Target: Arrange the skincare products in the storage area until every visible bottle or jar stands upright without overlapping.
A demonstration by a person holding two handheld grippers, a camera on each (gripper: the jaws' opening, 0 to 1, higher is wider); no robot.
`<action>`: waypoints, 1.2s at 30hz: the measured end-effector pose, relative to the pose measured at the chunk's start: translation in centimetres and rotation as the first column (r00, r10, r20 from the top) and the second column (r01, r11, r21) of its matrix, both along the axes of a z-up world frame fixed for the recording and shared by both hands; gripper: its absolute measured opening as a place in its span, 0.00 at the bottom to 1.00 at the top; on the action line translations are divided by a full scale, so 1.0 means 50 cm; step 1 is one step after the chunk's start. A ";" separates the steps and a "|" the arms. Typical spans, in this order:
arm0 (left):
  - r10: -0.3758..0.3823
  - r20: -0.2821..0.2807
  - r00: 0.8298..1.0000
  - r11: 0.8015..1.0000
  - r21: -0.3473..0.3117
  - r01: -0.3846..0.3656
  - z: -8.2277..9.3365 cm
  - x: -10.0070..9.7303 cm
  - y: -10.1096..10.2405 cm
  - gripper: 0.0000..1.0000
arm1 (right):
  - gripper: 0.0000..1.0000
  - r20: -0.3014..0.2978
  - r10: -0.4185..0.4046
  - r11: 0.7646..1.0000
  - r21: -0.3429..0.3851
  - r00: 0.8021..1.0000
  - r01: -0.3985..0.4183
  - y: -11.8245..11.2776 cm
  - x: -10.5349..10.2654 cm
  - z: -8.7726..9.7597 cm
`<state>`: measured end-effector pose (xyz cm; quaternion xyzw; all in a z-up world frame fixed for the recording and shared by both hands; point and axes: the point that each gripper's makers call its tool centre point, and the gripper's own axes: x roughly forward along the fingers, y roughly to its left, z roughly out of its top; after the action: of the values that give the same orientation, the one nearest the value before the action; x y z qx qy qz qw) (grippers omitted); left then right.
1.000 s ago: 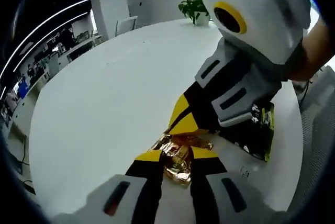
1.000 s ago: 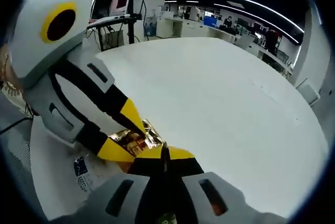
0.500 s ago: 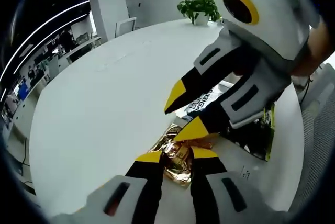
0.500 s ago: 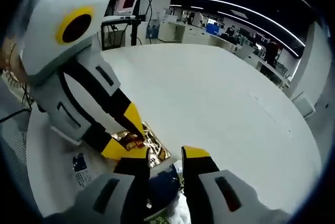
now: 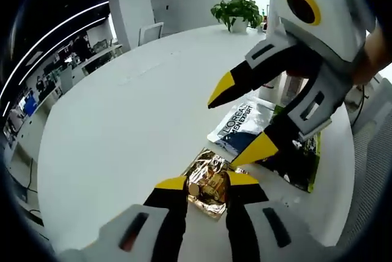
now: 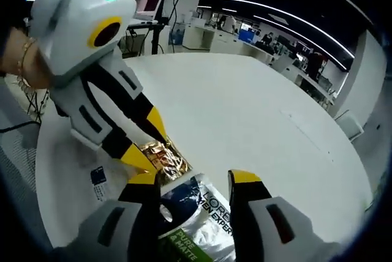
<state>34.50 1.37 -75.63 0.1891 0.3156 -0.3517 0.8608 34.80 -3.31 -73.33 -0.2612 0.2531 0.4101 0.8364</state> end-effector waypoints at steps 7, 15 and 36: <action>0.022 0.012 1.000 1.000 -0.001 -0.022 0.029 -0.018 0.011 0.36 | 0.51 -0.010 0.009 0.998 0.061 1.000 -0.009 -0.007 -0.033 0.018; 0.061 0.011 0.998 0.998 0.003 -0.061 0.054 -0.063 0.028 0.46 | 0.60 -0.032 0.012 0.994 0.112 0.999 -0.008 -0.032 -0.109 0.042; 0.208 -0.023 0.978 0.973 -0.095 -0.209 0.102 -0.225 0.073 0.77 | 0.87 -0.090 -0.111 0.974 0.188 0.990 0.126 -0.194 -0.299 0.099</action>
<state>23.27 5.00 -70.52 0.1106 0.3219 -0.2756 0.8990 19.86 -13.02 -68.39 -0.1466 0.2602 0.3922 0.8700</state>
